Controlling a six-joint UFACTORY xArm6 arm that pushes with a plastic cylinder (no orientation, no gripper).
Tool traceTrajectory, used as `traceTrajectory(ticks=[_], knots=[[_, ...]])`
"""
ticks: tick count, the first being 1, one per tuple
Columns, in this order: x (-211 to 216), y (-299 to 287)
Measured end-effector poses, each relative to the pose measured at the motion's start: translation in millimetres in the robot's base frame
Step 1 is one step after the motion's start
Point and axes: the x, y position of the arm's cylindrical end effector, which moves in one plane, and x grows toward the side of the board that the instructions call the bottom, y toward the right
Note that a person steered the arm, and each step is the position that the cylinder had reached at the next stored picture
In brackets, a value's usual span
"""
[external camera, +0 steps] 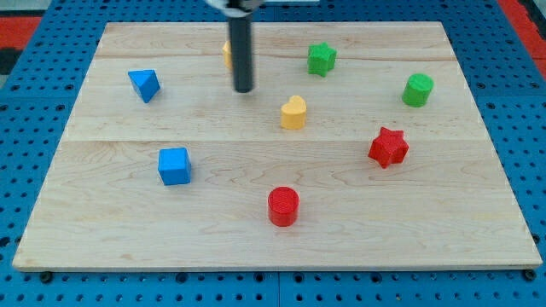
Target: Move the blue triangle parallel left to the yellow hexagon
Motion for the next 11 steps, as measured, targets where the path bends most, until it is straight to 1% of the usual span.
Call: traceTrajectory(ticks=[1,2,4,7,8,9,10,11], knots=[[34.3,-44.3],[53.9,-73.1],[26.0,-110.4],[-15.9,-129.4],[-18.5,-136.6],[-29.7,-153.7],[-33.9,-157.9],[-37.6,-146.2]])
